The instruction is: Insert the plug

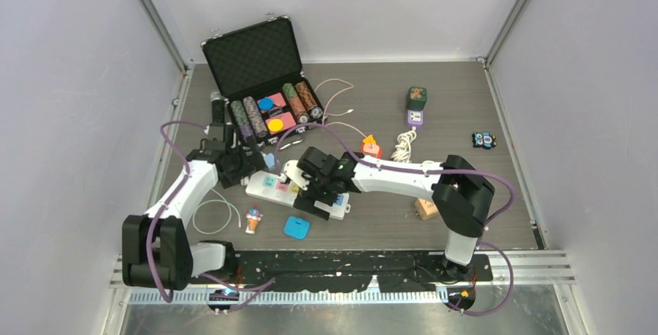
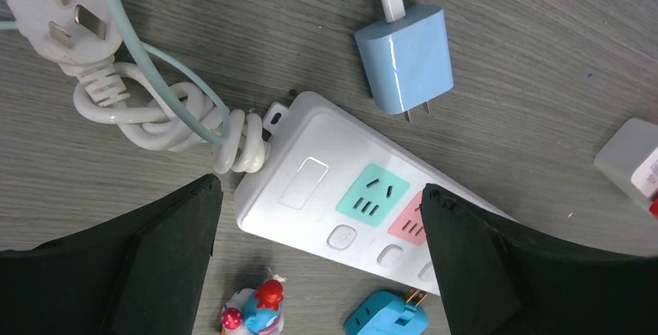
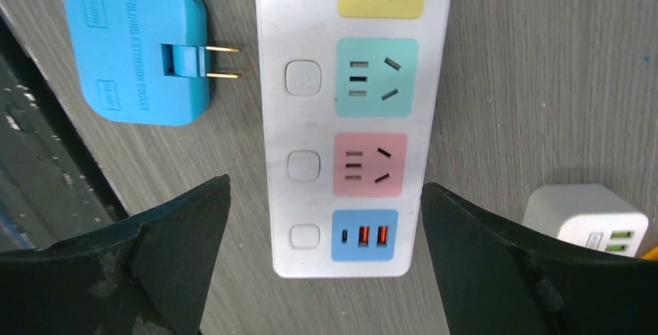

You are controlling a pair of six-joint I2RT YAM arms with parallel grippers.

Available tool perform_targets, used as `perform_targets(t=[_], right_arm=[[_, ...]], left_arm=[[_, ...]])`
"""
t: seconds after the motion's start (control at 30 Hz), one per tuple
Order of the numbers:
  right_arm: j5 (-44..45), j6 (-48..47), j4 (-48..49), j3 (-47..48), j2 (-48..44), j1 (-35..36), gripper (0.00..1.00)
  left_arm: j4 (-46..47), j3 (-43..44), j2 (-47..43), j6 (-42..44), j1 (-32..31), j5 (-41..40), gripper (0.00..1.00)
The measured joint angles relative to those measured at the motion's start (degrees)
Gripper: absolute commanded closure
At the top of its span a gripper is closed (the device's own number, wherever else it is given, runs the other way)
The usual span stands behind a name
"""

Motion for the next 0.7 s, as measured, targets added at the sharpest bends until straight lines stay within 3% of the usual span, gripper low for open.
perform_targets(t=[0.23,0.4,0.6,0.7], right_arm=[[1.3,-6.7,3.1,-1.9,3.0,0.0,0.01],[2.8,-10.0,3.8,-3.8,4.2,-1.1,0.1],[1.2,-13.2,4.7,-4.9,3.4,-5.6,0.3],[0.3,-14.5,4.2,-5.6,2.6,-7.1,0.28]], left_arm=[[3.6,-3.8,1.0,-5.6,0.6,3.0,0.05],[4.9,-4.7,1.7,-7.3,0.7,4.2,0.05],[5.2,-4.7,1.4,-7.8,0.7,5.0,0.05],[5.2,-4.7,0.5,-7.9,0.8,5.0,0.05]])
